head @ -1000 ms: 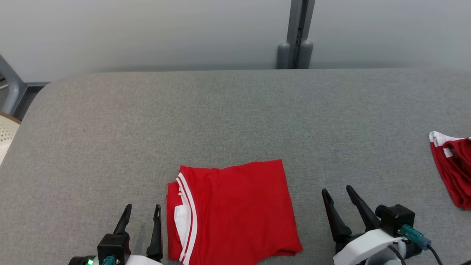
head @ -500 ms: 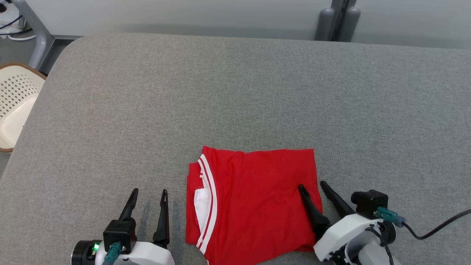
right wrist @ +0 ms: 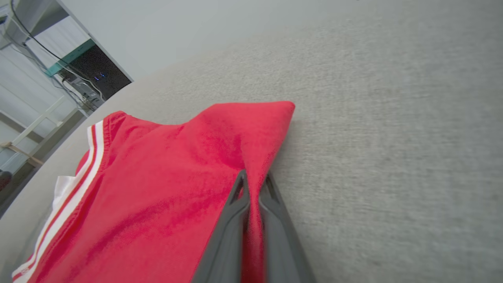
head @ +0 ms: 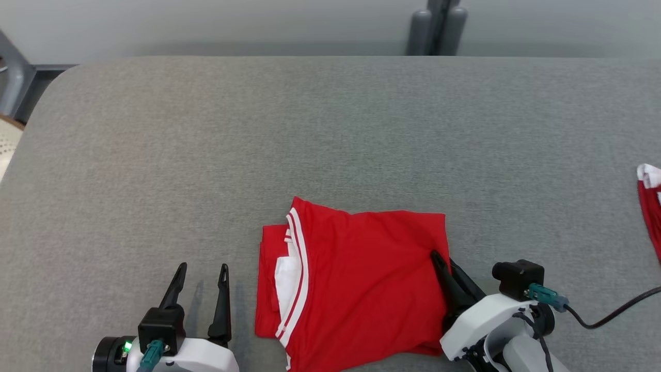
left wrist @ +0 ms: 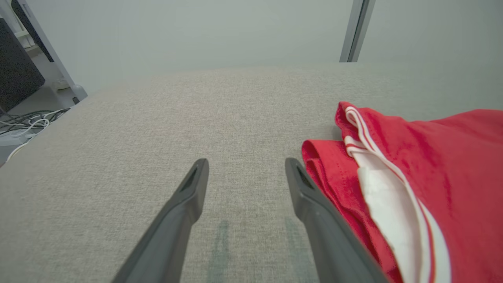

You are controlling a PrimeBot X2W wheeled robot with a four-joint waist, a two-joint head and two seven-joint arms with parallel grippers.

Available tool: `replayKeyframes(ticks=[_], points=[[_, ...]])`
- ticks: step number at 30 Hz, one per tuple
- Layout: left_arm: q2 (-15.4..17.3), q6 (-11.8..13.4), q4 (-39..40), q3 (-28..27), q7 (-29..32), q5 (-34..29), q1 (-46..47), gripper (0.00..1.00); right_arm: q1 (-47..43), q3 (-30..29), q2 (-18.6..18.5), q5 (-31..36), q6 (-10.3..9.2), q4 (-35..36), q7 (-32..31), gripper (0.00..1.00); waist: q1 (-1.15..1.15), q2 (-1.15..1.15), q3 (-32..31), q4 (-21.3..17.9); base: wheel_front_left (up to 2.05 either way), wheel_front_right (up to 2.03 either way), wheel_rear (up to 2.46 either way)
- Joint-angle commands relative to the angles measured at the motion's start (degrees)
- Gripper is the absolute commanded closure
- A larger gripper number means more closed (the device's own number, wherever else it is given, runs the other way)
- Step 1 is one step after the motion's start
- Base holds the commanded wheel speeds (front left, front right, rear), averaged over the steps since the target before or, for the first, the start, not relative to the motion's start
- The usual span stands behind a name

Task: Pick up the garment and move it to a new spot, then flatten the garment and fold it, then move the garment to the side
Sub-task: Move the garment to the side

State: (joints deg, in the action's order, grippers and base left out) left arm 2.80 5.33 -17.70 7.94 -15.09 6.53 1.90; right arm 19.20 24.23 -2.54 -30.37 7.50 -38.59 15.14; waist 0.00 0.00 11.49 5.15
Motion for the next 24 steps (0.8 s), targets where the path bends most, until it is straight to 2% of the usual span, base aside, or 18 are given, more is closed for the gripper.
replayKeyframes(ticks=[1, 16, 20, 24], points=[[0.22, -0.22, 0.12, -0.35, -0.06, -0.32, 0.18, 0.0, -0.67, -0.56, -0.74, 0.23, -0.03, 0.15, -0.06, 1.0, 0.0, 0.0, -0.89, -3.06, 0.0, 0.0, 0.0], [0.23, -2.18, -0.01, -2.33, -0.05, -2.77, 0.34, 0.0, -3.36, -0.25, -0.6, -1.22, -0.02, 1.82, -0.06, 1.0, 0.0, 0.0, -2.27, -27.42, 0.0, 0.0, 0.0], [0.26, -2.77, -0.1, -2.04, -0.05, -3.08, 0.9, 0.0, -3.9, -0.11, -0.57, -1.51, -0.02, 2.08, -0.05, 1.0, 0.0, 0.0, -1.95, -32.27, 0.0, 0.0, 0.0], [0.28, -2.98, -0.17, -2.19, -0.05, -3.32, 1.52, 0.0, -3.94, -0.21, -0.53, -1.9, -0.02, 2.82, -0.05, 1.0, 0.0, 0.0, -1.07, -35.5, 0.0, 0.0, 0.0]])
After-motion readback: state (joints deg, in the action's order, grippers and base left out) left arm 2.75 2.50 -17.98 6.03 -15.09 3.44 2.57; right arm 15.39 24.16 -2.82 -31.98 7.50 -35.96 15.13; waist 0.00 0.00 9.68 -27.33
